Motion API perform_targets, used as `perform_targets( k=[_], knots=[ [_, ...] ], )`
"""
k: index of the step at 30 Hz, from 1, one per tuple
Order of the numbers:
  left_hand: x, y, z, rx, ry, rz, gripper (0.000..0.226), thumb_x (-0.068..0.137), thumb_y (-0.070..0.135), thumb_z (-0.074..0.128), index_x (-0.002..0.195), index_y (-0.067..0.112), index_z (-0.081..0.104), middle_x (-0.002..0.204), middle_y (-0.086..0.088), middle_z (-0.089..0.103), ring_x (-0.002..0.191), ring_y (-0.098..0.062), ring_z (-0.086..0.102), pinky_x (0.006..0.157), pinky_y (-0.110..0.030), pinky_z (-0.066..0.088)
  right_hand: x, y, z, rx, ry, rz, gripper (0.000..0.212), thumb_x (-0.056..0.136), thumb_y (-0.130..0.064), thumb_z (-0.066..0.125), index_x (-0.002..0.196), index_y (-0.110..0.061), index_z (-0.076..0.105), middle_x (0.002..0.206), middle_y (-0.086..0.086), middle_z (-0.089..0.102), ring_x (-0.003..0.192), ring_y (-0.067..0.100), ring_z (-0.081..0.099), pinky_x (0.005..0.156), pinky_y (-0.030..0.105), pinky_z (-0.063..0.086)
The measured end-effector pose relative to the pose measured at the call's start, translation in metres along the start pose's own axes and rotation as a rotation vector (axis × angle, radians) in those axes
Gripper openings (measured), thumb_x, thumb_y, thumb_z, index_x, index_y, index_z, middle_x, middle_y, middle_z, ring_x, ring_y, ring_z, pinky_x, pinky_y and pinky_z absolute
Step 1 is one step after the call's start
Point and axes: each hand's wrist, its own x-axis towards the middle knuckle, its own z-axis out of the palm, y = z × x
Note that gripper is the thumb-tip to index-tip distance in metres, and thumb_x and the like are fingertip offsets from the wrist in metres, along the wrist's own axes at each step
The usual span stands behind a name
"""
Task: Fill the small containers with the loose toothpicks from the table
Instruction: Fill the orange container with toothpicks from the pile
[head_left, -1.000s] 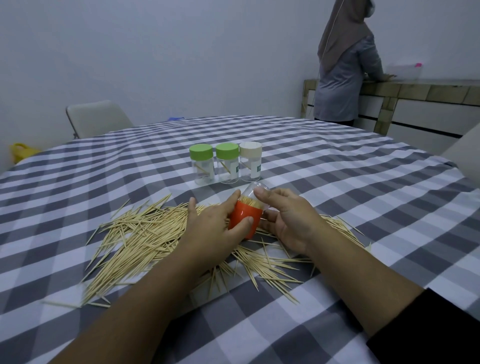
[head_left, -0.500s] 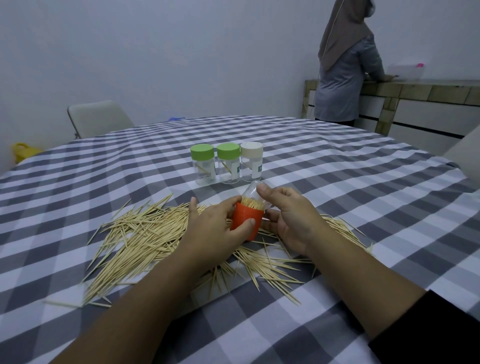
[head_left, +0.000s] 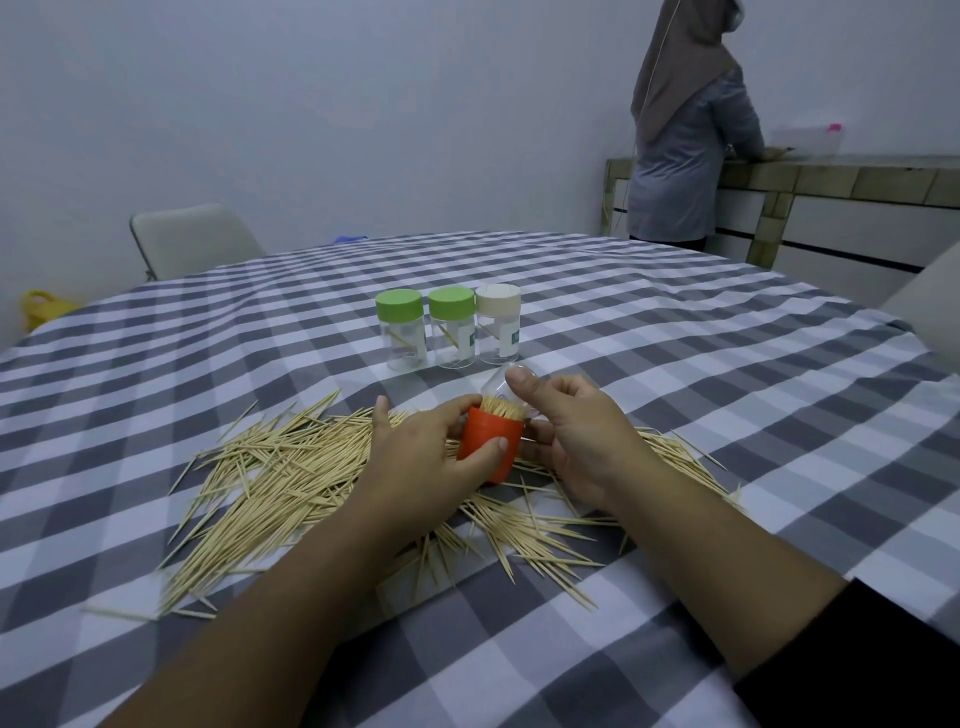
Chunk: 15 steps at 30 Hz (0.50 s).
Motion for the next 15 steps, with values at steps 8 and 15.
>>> perform_targets(
  k=[8, 15],
  knots=[
    [0.0011, -0.0028, -0.0007, 0.039, -0.037, 0.001, 0.057, 0.095, 0.048, 0.043, 0.147, 0.029, 0.029, 0.134, 0.006, 0.055, 0.134, -0.011, 0.038, 0.115, -0.045, -0.017, -0.0003, 0.0003, -0.0013, -0.012, -0.053, -0.024, 0.035, 0.077, -0.033, 0.072, 0.09, -0.014, 0.045, 0.106, 0.018, 0.06, 0.099, 0.035, 0.063, 0.068, 0.037, 0.055],
    [0.0016, -0.0034, 0.0005, -0.014, -0.033, -0.017, 0.056, 0.095, 0.049, 0.043, 0.146, 0.03, 0.032, 0.132, 0.007, 0.057, 0.131, -0.011, 0.041, 0.115, -0.044, -0.018, -0.001, -0.0002, -0.0021, -0.02, -0.066, -0.022, 0.047, 0.069, -0.038, 0.072, 0.097, -0.011, 0.047, 0.112, 0.021, 0.062, 0.102, 0.038, 0.063, 0.078, 0.043, 0.056]
  ],
)
